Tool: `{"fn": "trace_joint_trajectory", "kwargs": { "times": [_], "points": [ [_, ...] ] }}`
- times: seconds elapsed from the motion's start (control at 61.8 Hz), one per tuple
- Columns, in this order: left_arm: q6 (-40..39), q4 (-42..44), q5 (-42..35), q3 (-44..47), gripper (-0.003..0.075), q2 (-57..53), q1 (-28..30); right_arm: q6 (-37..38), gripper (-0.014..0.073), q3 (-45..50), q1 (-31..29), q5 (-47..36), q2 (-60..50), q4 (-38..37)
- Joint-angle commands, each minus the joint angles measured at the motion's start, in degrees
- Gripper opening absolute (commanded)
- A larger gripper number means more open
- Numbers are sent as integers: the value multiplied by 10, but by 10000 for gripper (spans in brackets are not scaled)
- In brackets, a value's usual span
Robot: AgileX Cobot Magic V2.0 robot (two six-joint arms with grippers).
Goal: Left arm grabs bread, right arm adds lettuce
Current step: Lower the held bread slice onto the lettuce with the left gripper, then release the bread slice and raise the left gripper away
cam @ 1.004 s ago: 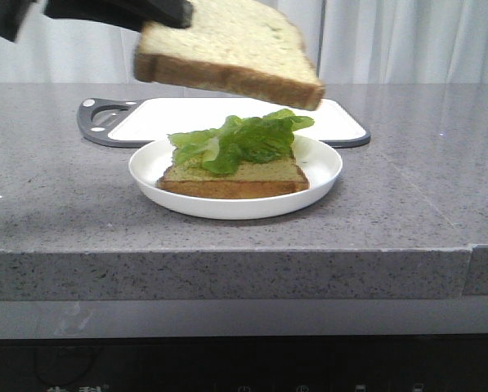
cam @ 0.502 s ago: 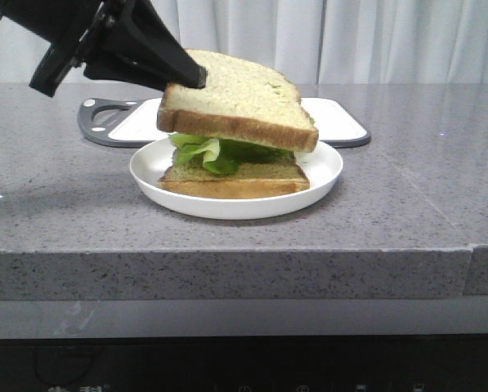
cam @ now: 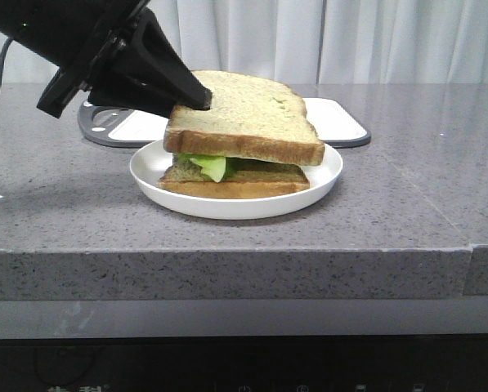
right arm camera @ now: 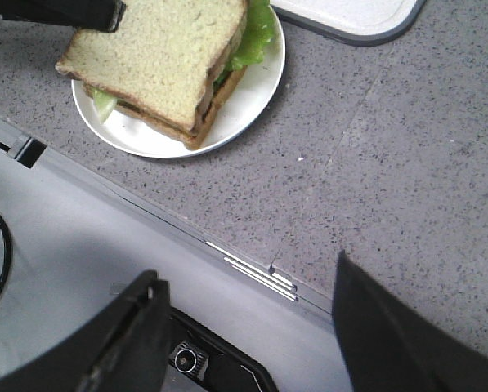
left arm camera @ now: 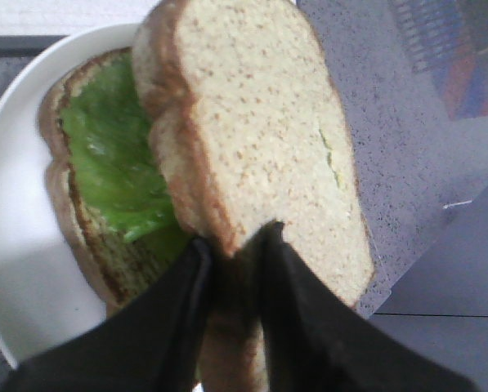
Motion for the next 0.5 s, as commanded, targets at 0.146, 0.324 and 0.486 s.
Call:
{"fn": "trace_joint_trajectory", "kwargs": {
  "times": [0.146,0.324,0.486],
  "points": [
    [-4,10,-2,-23,430,-32,6,-3,458,-15,-3,-23,-6,12],
    [-58,106,11,-39,429,-79,31,-3,458,-15,-3,-18,-8,8],
    [-150,252,38,-41,429,-153,50,11,458,-17,-3,15,-26,6]
  ]
}}
